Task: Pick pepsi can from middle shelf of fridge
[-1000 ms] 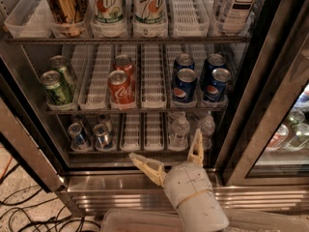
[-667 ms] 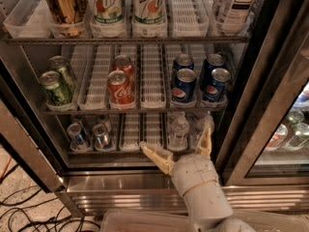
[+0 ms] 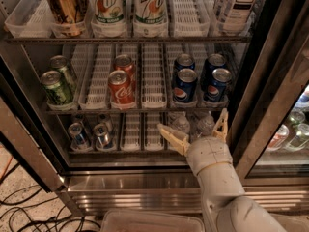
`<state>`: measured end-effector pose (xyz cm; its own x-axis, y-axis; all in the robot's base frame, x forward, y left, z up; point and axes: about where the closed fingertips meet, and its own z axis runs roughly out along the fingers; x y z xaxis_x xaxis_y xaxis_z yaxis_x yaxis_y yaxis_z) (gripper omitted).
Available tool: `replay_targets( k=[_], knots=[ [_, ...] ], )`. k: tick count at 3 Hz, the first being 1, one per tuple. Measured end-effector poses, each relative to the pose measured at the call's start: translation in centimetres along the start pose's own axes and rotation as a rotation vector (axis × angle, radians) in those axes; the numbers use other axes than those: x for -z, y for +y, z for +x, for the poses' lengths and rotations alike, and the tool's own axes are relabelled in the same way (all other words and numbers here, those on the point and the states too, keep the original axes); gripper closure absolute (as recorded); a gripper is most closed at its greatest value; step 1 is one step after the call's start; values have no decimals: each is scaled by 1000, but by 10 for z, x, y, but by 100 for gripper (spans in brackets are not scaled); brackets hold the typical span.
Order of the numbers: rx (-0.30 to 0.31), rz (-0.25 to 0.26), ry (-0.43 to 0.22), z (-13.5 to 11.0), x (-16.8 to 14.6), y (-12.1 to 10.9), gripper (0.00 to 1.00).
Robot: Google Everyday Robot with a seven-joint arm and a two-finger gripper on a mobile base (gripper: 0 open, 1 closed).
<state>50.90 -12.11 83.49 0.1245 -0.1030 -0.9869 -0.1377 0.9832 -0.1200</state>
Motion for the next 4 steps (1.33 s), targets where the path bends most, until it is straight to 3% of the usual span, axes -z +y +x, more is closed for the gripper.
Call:
replay_targets(
  k=[1, 4],
  knots=[
    [44, 17, 13, 0, -10, -18, 0],
    [1, 71, 47, 19, -13, -56, 0]
  ],
)
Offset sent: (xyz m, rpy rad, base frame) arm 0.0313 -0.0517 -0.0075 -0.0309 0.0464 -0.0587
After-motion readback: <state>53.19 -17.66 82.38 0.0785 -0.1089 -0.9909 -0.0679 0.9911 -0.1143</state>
